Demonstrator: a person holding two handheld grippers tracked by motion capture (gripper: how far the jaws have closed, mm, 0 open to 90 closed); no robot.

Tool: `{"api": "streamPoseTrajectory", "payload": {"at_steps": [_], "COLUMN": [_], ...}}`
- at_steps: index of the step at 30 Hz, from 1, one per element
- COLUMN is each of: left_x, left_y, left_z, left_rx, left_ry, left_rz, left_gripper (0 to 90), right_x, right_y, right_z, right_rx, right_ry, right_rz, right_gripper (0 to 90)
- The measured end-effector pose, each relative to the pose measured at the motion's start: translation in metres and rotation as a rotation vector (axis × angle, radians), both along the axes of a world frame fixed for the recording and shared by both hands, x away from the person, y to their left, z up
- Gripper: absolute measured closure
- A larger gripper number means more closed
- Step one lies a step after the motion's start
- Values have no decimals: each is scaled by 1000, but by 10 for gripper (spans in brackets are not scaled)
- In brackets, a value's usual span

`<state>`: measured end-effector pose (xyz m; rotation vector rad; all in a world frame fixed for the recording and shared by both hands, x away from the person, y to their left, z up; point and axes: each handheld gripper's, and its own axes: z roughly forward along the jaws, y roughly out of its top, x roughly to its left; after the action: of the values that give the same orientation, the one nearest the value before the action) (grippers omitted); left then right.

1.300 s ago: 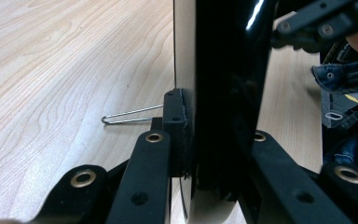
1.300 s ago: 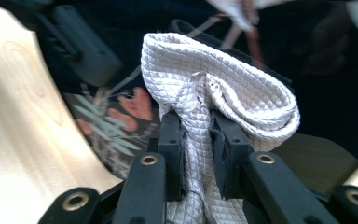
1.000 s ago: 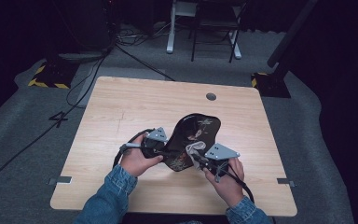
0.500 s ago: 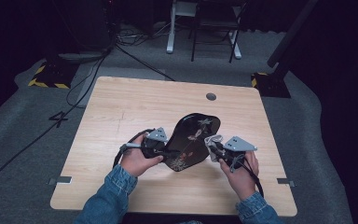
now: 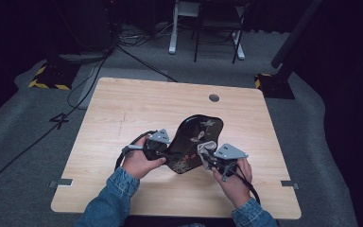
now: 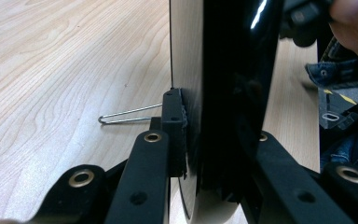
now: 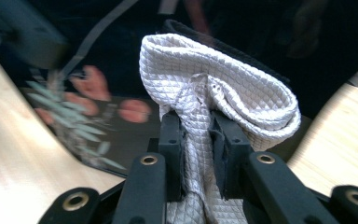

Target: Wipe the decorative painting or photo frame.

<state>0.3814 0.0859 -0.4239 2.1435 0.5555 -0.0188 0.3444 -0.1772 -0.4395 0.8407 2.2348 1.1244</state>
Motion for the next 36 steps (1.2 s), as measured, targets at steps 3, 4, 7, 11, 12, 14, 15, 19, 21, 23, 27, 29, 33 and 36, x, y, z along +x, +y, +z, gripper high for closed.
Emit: {"api": "streamPoseTrajectory", "payload": {"at_steps": [3, 4, 7, 11, 12, 14, 15, 19, 21, 23, 27, 29, 33, 36], "left_x": [0, 0, 0, 0, 0, 0, 0, 0, 0, 1, 0, 0, 0, 0], "left_y": [0, 0, 0, 0, 0, 0, 0, 1, 1, 1, 1, 1, 1, 1], "left_z": [0, 0, 0, 0, 0, 0, 0, 0, -1, -1, -1, -1, -1, -1], "left_rx": [0, 0, 1, -2, 0, -1, -2, -4, -6, -10, -10, -10, -10, -9], "left_ry": [0, 1, 0, 2, 1, 1, 2, 0, 0, 2, 7, 8, 6, 6], "left_rz": [0, 1, 2, 2, -1, 1, 1, 2, -4, -4, -3, -4, -3, -3], "left_gripper": [793, 794, 794, 795, 795, 795, 795, 794, 790, 786, 781, 779, 779, 779], "right_x": [-5, -6, -7, -9, -9, -7, -6, -3, -1, 2, 8, 11, 15, 18], "right_y": [11, 13, 17, 20, 19, 17, 16, 10, 6, 0, -11, -16, -24, -31], "right_z": [-3, -3, -4, -5, -5, -5, -6, -7, -7, -8, -9, -9, -9, -9], "right_rx": [-9, -13, -11, -7, -6, 8, 19, -8, -9, -8, -6, -7, -6, -3], "right_ry": [2, 3, 12, 17, 17, 26, 32, 15, 17, 20, 24, 23, 24, 24], "right_rz": [35, 40, 54, 66, 69, 79, 82, 70, 58, 39, 0, -13, -48, -75], "right_gripper": [753, 753, 753, 753, 754, 755, 756, 757, 757, 757, 757, 757, 756, 755]}}
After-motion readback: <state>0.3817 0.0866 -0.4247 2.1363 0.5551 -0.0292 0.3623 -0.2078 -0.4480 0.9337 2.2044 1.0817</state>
